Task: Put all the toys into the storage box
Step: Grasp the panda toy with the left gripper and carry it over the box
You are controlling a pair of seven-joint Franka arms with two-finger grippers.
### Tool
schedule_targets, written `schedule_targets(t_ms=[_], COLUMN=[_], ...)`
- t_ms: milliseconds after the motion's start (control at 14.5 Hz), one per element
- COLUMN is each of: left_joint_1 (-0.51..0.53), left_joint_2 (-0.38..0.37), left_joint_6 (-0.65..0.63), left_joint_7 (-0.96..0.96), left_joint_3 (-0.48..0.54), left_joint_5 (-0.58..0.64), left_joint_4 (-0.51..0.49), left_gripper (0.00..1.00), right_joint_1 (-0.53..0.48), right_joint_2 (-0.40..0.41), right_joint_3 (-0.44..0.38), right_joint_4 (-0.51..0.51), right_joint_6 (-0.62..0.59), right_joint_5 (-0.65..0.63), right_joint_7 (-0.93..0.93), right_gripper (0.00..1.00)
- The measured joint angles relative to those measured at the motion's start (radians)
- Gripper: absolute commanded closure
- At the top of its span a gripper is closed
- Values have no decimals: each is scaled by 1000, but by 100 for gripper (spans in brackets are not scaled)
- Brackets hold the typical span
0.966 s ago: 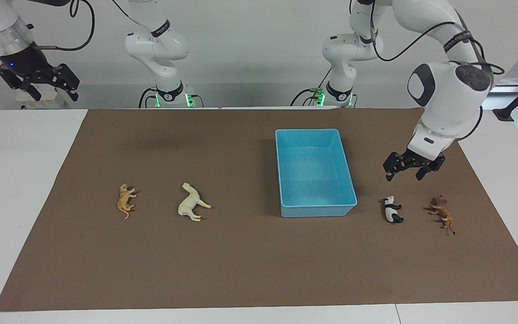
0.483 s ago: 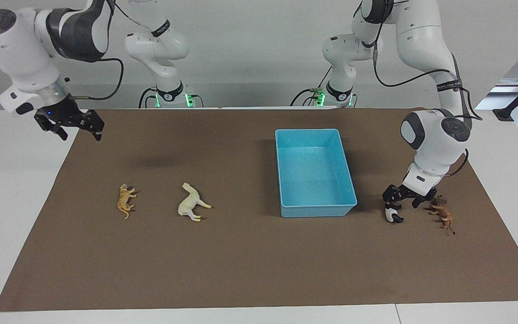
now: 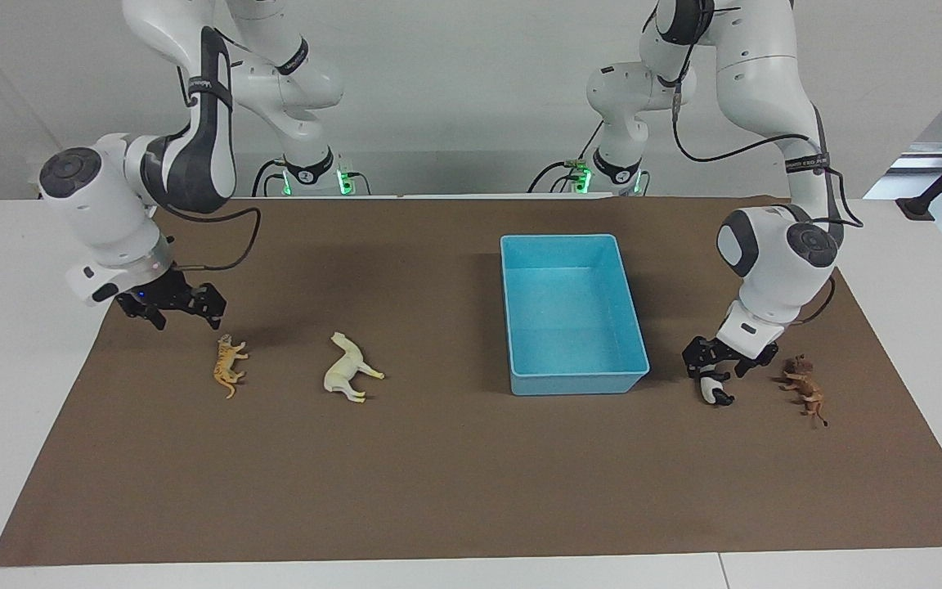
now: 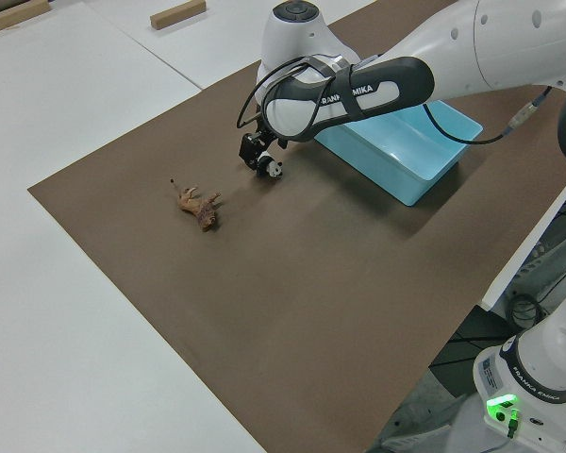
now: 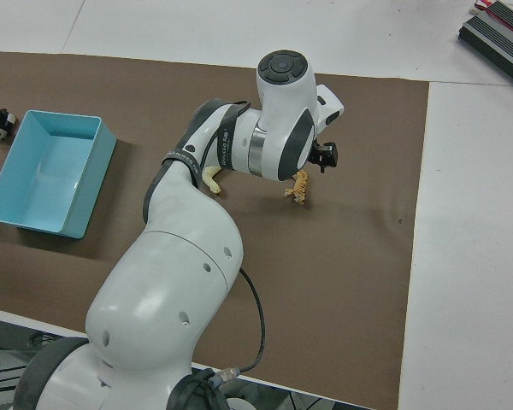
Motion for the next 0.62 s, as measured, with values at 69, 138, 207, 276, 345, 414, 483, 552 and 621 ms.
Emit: schedule_targets(t_ms=[69,138,207,276,345,414,483,552,621], left_joint_1=[0,0,0,0,0,0,0,0,-1], left_joint_2=[2,7,14,21,26,27,27,27,23], left_joint_6=[25,44,58,68,72,73,73,73,72], left_joint_7=[0,0,0,0,2,3,3,3,3], left_joint_3=[0,0,0,0,0,0,0,0,-2], left_joint_5=[0,0,0,0,0,0,0,0,0], left_joint_4=[-12,-21,-26,-29,-29,-29,-30,-29,-28], left_gripper=[0,0,3,22,41,72,100,100,100], right_joint_1=[10,20,29,34,34,33,32,32,31], right_joint_2=[18,33,48,64,81,98,115,130,143], right_joint_3=[0,0,1,1,1,0,0,0,-1], right_joint_4=[-12,-22,-30,-36,-39,-40,-40,-40,-41], right_joint_6=[43,79,106,130,158,179,191,197,203], right_joint_5=[3,4,5,5,5,5,5,5,6], right_joint_7=[-4,-4,-6,-18,-37,-56,-72,-87,-97], right_gripper=[0,0,0,0,0,0,0,0,0])
